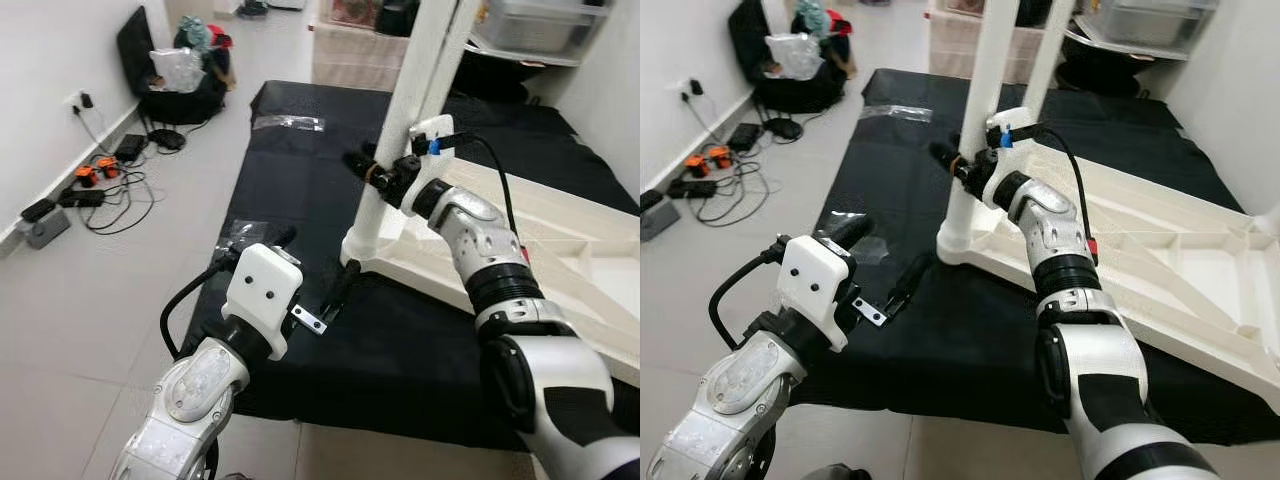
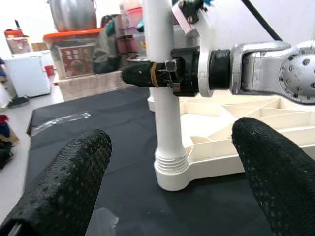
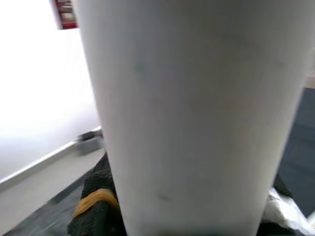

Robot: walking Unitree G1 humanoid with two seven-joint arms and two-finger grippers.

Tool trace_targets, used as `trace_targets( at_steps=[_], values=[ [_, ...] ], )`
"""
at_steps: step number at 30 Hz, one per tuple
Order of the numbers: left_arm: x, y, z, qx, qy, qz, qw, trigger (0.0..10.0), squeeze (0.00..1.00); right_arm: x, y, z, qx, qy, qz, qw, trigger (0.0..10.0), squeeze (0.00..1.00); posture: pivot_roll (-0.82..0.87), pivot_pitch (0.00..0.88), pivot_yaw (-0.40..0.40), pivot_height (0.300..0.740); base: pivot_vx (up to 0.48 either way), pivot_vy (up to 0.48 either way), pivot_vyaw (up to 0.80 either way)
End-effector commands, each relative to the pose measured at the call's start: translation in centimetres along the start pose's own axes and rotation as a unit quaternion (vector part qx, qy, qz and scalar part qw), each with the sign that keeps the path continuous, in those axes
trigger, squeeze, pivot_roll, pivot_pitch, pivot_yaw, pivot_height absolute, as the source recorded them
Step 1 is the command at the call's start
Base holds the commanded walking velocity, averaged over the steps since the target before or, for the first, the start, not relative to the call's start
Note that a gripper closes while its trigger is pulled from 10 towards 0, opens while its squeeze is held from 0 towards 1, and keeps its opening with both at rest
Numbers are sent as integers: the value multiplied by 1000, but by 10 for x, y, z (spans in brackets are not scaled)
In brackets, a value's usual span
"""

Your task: Building children table

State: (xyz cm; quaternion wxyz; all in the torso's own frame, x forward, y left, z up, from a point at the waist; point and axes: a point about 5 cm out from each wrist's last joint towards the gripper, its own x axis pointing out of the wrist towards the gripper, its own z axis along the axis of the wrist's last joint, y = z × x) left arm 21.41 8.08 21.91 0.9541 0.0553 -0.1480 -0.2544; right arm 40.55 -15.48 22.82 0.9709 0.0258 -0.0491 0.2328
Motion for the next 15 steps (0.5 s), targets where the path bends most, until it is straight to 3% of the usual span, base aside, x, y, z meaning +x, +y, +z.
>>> trace_targets(
  at_steps=[1,3,4,5,6,7,8,9,10,11,12,15],
  values=[
    [1,0,0,1,0,-2,1000,10000,0,-12,-17,-17,-6,37,-103,994,0,0,111,66,-85,740,0,0,0],
    [2,0,0,1,-1,-4,1000,10000,0,-26,-26,-19,-21,47,-236,970,0,0,106,68,-82,740,0,0,0],
    [2,0,0,1,-1,-4,1000,10000,0,-26,-26,-19,-21,47,-236,970,0,0,106,68,-82,740,0,0,0],
    [3,-1,0,0,-2,-5,1000,10000,0,-33,-23,-19,-17,38,-298,954,0,0,103,70,-80,740,0,0,0],
    [3,-1,0,0,-2,-5,1000,10000,0,-33,-23,-19,-17,38,-298,954,0,0,103,70,-80,740,0,0,0],
    [3,-1,-1,0,-2,-6,1000,10000,0,-40,-15,-16,-15,25,-354,935,0,0,99,75,-80,740,0,0,0],
    [3,-1,-1,0,-2,-6,1000,10000,0,-40,-15,-16,-15,25,-354,935,0,0,99,75,-80,740,0,0,0],
    [4,-2,0,-1,-3,-6,1000,10000,0,-45,-8,-13,-5,6,-402,915,0,0,97,76,-83,740,0,0,0],
    [4,-2,0,-1,-3,-6,1000,10000,0,-45,-8,-13,-5,6,-402,915,0,0,97,76,-83,740,0,0,0],
    [4,-2,0,-1,-4,-5,1000,10000,0,-49,-3,-11,2,-6,-434,901,0,0,97,76,-83,740,0,0,0],
    [4,-2,0,-1,-4,-5,1000,10000,0,-49,-3,-11,2,-6,-434,901,0,0,97,76,-83,740,0,0,0],
    [5,-3,-1,-2,-3,-3,1000,10000,0,-29,26,-7,31,-25,-443,896,0,0,102,83,-84,740,0,0,0]
  ],
)
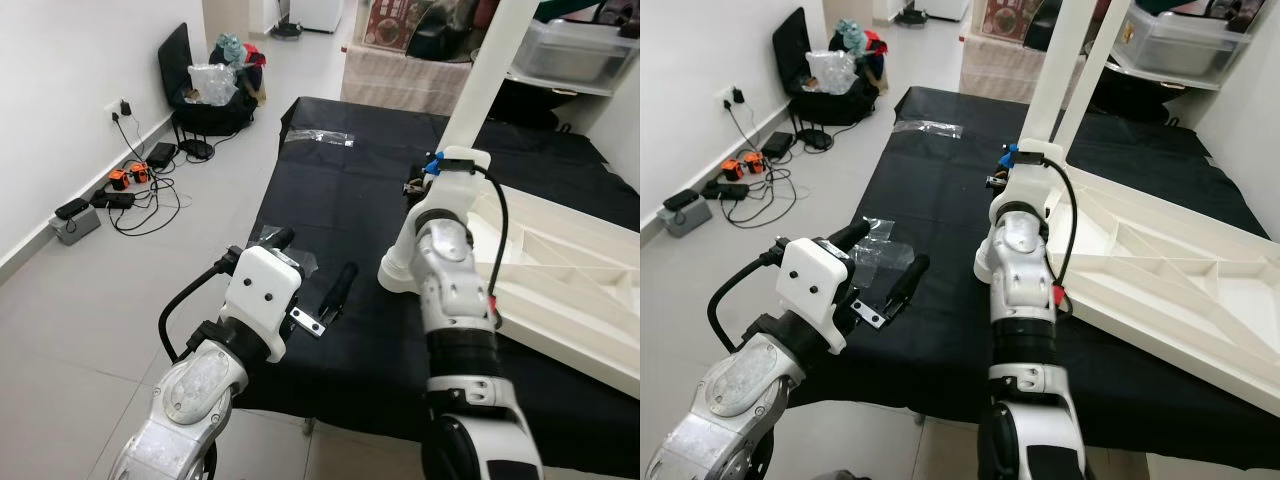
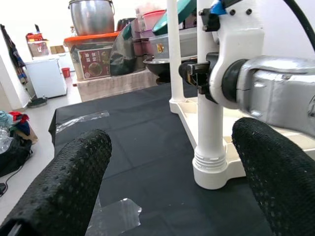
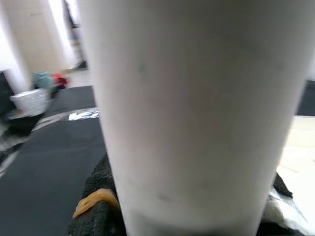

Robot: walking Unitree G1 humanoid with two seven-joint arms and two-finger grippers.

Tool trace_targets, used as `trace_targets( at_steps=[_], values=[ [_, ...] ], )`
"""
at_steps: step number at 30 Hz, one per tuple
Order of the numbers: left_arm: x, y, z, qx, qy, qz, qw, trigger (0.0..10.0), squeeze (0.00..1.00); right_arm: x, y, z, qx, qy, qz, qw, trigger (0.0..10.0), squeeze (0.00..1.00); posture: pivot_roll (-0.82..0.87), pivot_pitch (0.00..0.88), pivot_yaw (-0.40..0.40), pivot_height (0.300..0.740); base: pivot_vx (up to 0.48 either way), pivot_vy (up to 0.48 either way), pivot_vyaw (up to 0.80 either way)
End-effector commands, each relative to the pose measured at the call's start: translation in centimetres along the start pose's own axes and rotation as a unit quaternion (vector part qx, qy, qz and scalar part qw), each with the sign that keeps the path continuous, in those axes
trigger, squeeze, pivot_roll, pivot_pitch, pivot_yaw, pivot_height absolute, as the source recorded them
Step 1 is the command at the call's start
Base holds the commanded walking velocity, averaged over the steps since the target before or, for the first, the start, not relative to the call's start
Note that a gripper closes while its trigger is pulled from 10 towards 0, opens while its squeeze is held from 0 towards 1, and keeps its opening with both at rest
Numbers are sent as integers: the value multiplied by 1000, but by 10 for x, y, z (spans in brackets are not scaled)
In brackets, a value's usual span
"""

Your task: Building children table

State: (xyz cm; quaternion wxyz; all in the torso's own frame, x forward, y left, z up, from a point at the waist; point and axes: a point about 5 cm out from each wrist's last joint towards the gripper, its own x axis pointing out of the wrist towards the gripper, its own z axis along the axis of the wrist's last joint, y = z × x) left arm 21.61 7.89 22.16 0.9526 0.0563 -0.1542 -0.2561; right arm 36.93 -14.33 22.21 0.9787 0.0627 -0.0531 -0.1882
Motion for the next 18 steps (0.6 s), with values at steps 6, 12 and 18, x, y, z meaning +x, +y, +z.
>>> trace_targets(
  at_steps=[6,12,18],
  values=[
    [0,-1,-3,-6,5,0,1000,10000,0,-10,32,-4,22,-1,102,995,10000,1000,94,87,-87,740,0,0,0],
    [1,-2,-3,-6,5,1,1000,10000,0,-9,29,3,17,-9,156,988,10000,847,94,90,-88,740,0,0,0],
    [1,-1,-3,-6,5,2,1000,10000,0,9,4,11,17,34,383,923,10000,0,88,93,-86,740,0,0,0]
  ],
)
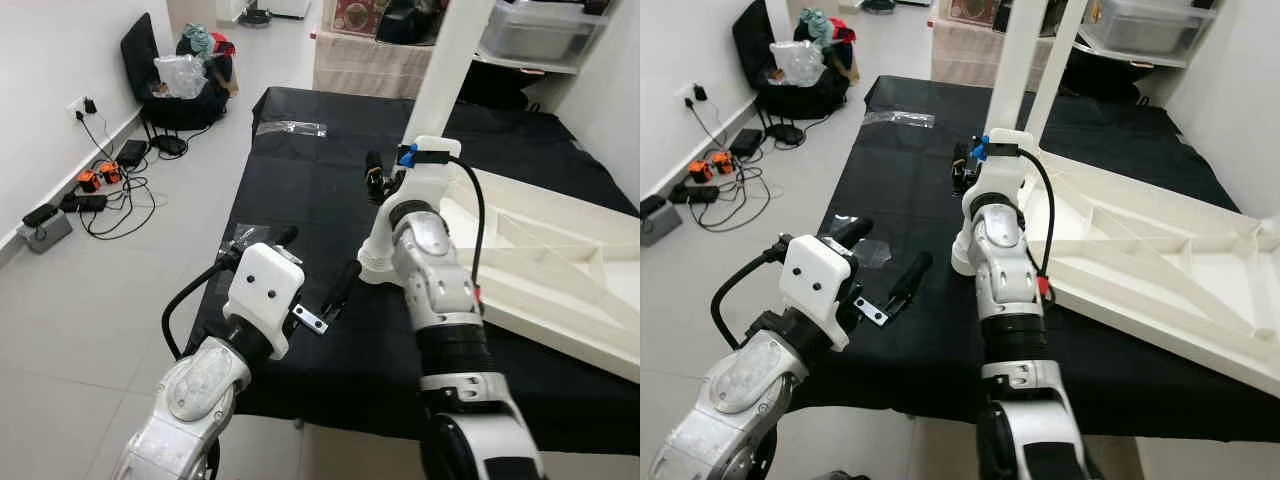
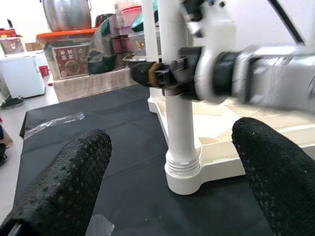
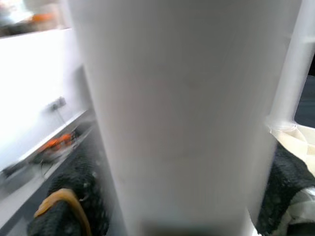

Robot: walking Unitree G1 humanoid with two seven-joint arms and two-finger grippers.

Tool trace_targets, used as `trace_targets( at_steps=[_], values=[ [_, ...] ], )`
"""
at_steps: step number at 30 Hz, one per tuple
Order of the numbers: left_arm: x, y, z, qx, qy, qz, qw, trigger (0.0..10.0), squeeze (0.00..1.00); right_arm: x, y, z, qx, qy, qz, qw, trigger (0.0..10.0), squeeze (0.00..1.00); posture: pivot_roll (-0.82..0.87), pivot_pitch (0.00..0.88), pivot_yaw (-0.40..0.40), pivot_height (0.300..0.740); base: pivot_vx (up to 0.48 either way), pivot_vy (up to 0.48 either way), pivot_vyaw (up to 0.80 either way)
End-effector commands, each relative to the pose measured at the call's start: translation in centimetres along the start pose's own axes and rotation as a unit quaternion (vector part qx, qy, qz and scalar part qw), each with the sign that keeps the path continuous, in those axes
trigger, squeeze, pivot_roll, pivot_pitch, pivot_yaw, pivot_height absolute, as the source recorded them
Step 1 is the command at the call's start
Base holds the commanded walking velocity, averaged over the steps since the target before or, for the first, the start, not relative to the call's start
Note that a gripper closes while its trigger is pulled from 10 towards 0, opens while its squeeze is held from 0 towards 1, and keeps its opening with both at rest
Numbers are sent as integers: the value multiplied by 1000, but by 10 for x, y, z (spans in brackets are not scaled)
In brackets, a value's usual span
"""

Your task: Building children table

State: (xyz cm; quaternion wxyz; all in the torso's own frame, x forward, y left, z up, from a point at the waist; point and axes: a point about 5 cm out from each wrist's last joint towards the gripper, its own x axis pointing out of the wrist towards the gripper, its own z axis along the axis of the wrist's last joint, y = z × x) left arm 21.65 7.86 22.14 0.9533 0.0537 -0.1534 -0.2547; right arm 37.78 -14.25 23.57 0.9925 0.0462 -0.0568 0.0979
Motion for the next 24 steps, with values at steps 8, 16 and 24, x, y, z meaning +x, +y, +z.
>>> trace_targets(
  at_steps=[8,16,24],
  values=[
    [2,-1,-1,-3,0,-2,1000,10000,0,-3,-1,-3,34,31,343,938,10000,0,104,89,-91,740,0,0,0],
    [3,-2,0,-1,-3,-2,1000,10000,0,10,8,-6,67,51,410,908,10000,0,125,82,-102,740,0,0,0],
    [0,-2,1,2,-1,1,1000,10000,0,17,18,-4,82,45,427,899,0,0,147,65,-114,740,0,0,0]
  ],
)
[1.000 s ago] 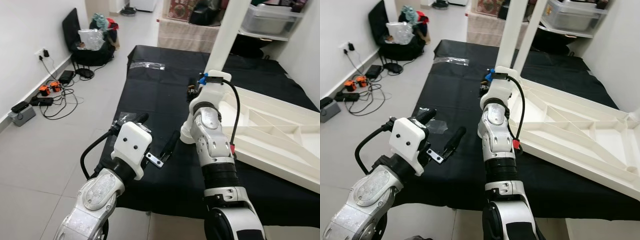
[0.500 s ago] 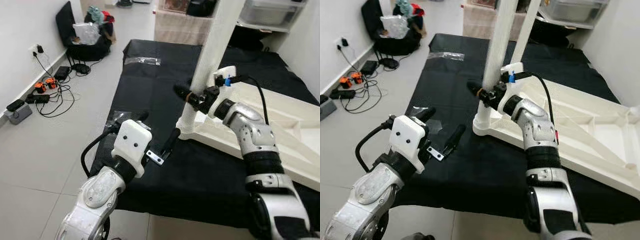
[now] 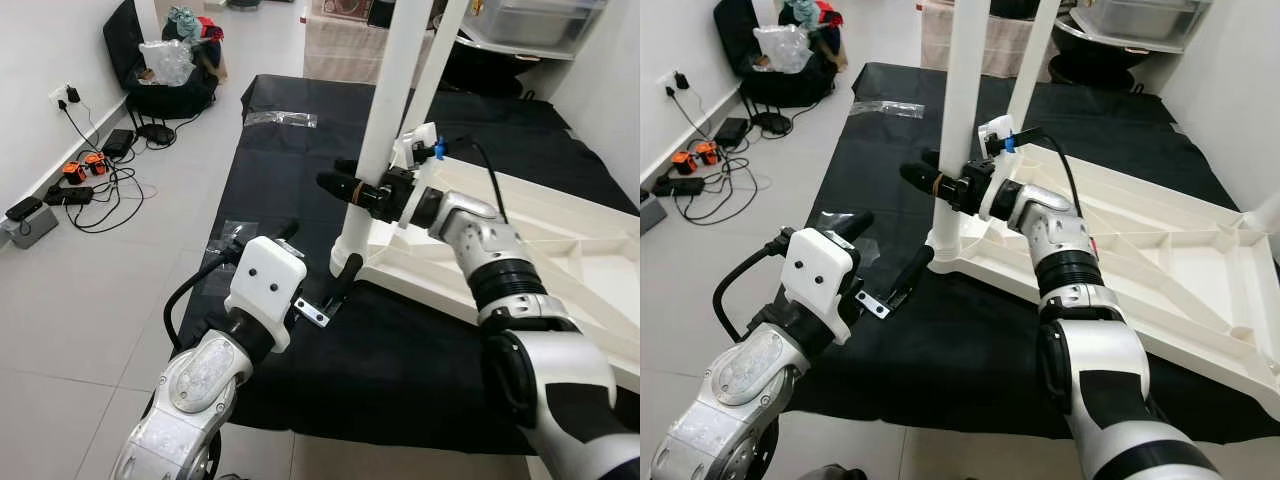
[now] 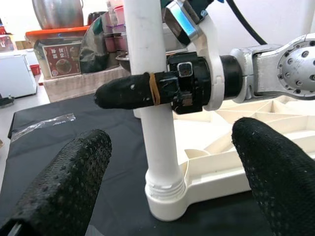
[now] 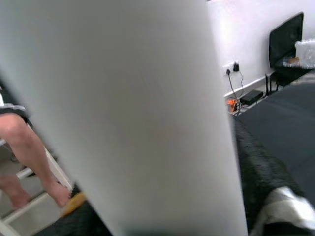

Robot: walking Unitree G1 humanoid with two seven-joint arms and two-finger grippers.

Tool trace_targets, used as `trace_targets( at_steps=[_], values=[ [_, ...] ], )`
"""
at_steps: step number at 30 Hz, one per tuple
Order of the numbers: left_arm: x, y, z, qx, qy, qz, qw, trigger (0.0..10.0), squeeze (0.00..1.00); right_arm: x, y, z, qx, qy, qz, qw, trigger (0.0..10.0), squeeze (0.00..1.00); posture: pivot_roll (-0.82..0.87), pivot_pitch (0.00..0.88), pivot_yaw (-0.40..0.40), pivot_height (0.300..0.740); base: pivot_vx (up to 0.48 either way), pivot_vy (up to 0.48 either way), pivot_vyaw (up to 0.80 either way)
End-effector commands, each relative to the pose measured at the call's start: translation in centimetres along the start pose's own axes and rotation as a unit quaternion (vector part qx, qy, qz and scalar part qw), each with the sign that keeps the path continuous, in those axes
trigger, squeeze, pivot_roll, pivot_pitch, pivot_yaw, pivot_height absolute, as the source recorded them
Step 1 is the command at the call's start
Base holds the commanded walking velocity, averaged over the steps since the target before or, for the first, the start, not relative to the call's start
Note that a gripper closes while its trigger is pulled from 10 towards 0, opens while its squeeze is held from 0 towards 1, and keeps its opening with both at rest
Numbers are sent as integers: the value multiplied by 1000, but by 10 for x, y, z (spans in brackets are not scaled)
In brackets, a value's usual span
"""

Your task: Building children table

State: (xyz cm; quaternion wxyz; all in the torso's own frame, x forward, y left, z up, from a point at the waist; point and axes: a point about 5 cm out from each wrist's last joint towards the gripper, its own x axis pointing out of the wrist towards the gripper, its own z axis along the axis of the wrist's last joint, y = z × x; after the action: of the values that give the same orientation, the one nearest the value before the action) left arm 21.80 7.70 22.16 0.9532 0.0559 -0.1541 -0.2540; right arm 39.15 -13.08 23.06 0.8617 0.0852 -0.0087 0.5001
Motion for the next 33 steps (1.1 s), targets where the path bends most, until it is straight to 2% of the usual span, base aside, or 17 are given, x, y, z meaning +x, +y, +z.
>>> trace_targets(
  at_steps=[1,7,10,12,13,15,16,18,19,20,22,27,28,29,30,32,33],
  values=[
    [-2,-2,1,0,-1,1,1000,10000,0,9,5,3,4,-11,22,1000,0,0,147,65,-114,740,0,0,0],
    [0,-1,1,1,-4,-1,1000,10000,0,8,0,4,-27,-21,-43,998,0,0,130,65,-104,740,0,0,0],
    [2,-1,1,1,-6,-1,1000,10000,0,0,-17,3,-50,-20,-214,975,0,0,120,63,-98,740,0,0,0],
    [2,0,1,1,-6,-1,1000,10000,0,-3,-21,2,-49,-16,-250,967,0,0,120,63,-98,740,0,0,0],
    [2,0,0,1,-6,-3,1000,10000,0,-8,-24,-2,-58,-7,-312,948,0,0,108,63,-92,740,0,0,0],
    [3,0,0,1,-5,-4,1000,10000,0,-21,-26,-8,-84,7,-447,890,0,0,100,63,-87,740,0,0,0],
    [3,0,0,1,-5,-4,1000,10000,0,-21,-26,-8,-84,7,-447,890,0,0,100,63,-87,740,0,0,0],
    [5,-2,-1,-1,-7,-7,1000,10000,0,-33,-18,-16,-76,8,-554,829,0,0,97,62,-89,740,0,0,0],
    [5,-2,0,-1,-8,-8,1000,10000,0,-37,-15,-19,-64,5,-581,812,0,0,99,62,-91,740,0,0,0],
    [5,-2,0,-1,-8,-8,1000,10000,0,-37,-15,-19,-64,5,-581,812,0,0,99,62,-91,740,0,0,0],
    [6,-3,0,-2,-9,-8,1000,10000,0,-45,-5,-19,-50,-24,-641,766,0,0,99,62,-91,740,0,0,0],
    [4,-2,0,-1,-7,-7,1000,10000,0,-33,9,-16,-26,-54,-667,742,0,0,102,65,-94,740,0,0,0],
    [4,-2,-1,-1,-7,-6,1000,10000,0,-22,14,-12,-13,-69,-648,758,7725,0,100,69,-95,740,0,0,0],
    [4,-2,-1,-1,-7,-6,1000,10000,0,-22,14,-12,-13,-69,-648,758,7725,0,100,69,-95,740,0,0,0],
    [4,-2,-1,-1,-7,-6,1000,10000,0,-14,17,-9,-5,-78,-633,770,10000,0,100,69,-95,740,0,0,0],
    [4,-2,-1,-1,-6,-6,1000,10000,0,-9,21,-3,-19,-87,-616,783,10000,0,100,71,-95,740,0,0,0],
    [4,-2,-1,-2,-6,-6,1000,10000,0,-8,22,4,-37,-99,-602,791,10000,1000,96,75,-94,740,0,0,0]
  ],
)
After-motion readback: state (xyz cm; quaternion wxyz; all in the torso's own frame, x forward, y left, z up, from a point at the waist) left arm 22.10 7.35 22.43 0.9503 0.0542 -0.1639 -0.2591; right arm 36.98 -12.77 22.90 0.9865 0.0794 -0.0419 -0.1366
